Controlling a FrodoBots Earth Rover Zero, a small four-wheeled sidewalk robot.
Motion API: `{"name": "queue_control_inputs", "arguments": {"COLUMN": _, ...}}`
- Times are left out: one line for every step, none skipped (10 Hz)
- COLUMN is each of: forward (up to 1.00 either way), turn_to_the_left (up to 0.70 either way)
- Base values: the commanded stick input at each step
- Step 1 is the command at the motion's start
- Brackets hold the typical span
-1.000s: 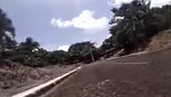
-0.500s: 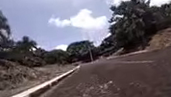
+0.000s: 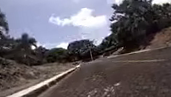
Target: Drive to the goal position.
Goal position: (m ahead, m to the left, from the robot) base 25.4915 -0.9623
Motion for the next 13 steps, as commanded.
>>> {"name": "queue_control_inputs", "arguments": {"forward": 0.70, "turn_to_the_left": 0.00}}
{"name": "queue_control_inputs", "arguments": {"forward": 0.70, "turn_to_the_left": 0.00}}
{"name": "queue_control_inputs", "arguments": {"forward": 0.70, "turn_to_the_left": 0.00}}
{"name": "queue_control_inputs", "arguments": {"forward": 0.70, "turn_to_the_left": 0.00}}
{"name": "queue_control_inputs", "arguments": {"forward": 0.70, "turn_to_the_left": 0.00}}
{"name": "queue_control_inputs", "arguments": {"forward": 0.70, "turn_to_the_left": 0.00}}
{"name": "queue_control_inputs", "arguments": {"forward": 0.70, "turn_to_the_left": 0.00}}
{"name": "queue_control_inputs", "arguments": {"forward": 0.70, "turn_to_the_left": 0.00}}
{"name": "queue_control_inputs", "arguments": {"forward": 0.70, "turn_to_the_left": 0.00}}
{"name": "queue_control_inputs", "arguments": {"forward": 0.70, "turn_to_the_left": 0.00}}
{"name": "queue_control_inputs", "arguments": {"forward": 0.70, "turn_to_the_left": 0.00}}
{"name": "queue_control_inputs", "arguments": {"forward": 0.70, "turn_to_the_left": 0.00}}
{"name": "queue_control_inputs", "arguments": {"forward": 0.70, "turn_to_the_left": 0.00}}
